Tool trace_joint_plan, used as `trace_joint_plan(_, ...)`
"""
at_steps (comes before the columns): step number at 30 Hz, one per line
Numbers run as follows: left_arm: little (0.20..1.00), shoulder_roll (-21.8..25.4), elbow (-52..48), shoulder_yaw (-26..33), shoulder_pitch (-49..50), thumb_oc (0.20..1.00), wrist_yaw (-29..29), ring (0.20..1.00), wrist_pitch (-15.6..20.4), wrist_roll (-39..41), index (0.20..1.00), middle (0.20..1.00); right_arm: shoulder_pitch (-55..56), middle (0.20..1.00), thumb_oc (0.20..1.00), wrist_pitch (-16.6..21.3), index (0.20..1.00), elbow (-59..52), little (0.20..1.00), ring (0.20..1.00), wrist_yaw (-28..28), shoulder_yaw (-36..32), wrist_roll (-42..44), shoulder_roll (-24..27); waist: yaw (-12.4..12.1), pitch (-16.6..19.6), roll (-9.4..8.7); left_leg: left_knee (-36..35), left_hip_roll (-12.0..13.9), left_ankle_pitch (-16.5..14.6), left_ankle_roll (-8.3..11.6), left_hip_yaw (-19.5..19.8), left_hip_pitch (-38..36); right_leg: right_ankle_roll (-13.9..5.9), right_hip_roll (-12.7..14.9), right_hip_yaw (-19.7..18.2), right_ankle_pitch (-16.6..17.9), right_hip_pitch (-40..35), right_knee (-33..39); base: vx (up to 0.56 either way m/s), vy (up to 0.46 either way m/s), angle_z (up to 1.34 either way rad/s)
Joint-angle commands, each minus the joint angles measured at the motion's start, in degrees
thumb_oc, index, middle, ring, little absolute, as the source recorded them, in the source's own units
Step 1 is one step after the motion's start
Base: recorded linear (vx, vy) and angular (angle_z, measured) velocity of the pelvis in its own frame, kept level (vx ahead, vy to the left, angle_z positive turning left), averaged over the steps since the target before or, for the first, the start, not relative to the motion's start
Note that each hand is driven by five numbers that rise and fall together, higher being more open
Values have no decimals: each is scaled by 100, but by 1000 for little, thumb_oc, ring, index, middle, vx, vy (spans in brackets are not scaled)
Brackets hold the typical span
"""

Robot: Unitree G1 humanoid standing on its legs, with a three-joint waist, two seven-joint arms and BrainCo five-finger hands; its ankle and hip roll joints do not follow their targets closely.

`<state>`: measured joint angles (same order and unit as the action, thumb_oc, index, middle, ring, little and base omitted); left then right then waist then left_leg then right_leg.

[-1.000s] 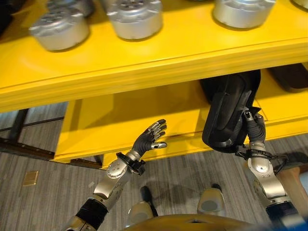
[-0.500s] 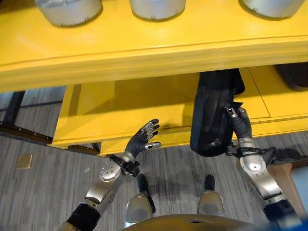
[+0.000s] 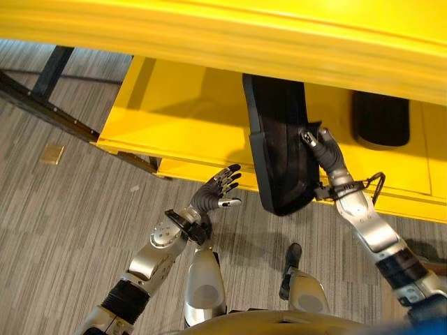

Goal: Move parts from the plastic box to the shelf.

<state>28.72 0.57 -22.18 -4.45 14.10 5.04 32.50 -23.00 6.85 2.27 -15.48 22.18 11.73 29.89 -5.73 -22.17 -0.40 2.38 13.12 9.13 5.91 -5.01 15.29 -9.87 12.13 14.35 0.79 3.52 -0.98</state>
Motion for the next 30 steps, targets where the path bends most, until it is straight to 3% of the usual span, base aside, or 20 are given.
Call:
trace_joint_plan(1, 1000, 236, -504, -45, -266, 1000, -40, 1000, 142, 148, 1000, 1000, -948, 200, 200, -161, 200, 27, 200, 200, -349, -14, 56, -136, -72, 33, -149, 447, -404, -601, -221, -62, 329, 228, -218, -407, -964, -257, -877, -52, -3, 16)
trace_joint_plan(7, 1000, 210, -510, -60, -587, 1000, -57, 1000, 58, 185, 1000, 1000, -1700, 200, 200, -572, 200, 765, 200, 200, -866, -228, -40, -341, -227, -190, -119, 676, -491, -598, -228, 58, 761, 289, -238, -421, -1038, -85, -993, -66, -10, 10)
trace_joint_plan(9, 1000, 139, -551, -66, -684, 1000, -133, 1000, 38, 292, 1000, 1000, -2171, 200, 200, -953, 200, 1234, 200, 200, -1174, -370, 117, -355, -317, -352, -43, 800, -566, -604, -248, 75, 994, 333, -247, -445, -1095, 108, -1138, -122, 46, 18)
trace_joint_plan(13, 1000, -16, -556, -161, -817, 1000, -331, 1000, 49, 423, 1000, 1000, -2713, 200, 200, -1268, 200, 2094, 200, 200, -1472, -608, 564, -446, -380, -559, 85, 1056, -591, -655, -264, 49, 1258, 415, -234, -465, -1213, 411, -1462, -93, 34, 3)
trace_joint_plan(23, 1000, -229, -582, -231, -871, 1000, -566, 1000, 9, 577, 1000, 1000, -3055, 200, 200, -1318, 200, 3026, 200, 200, -1668, -843, 721, -473, -388, -737, 180, 1363, -670, -820, -320, -6, 1400, 485, -210, -514, -1363, 736, -1902, -22, 3, 1)
trace_joint_plan(30, 1000, -362, -608, -361, -929, 1000, -556, 1000, -22, 557, 1000, 1000, -3281, 200, 200, -1547, 200, 3480, 200, 200, -1616, -880, 1076, -422, -329, -762, 169, 1746, -603, -1048, -368, -178, 1462, 553, -218, -500, -1436, 1063, -2307, -72, -21, -4)
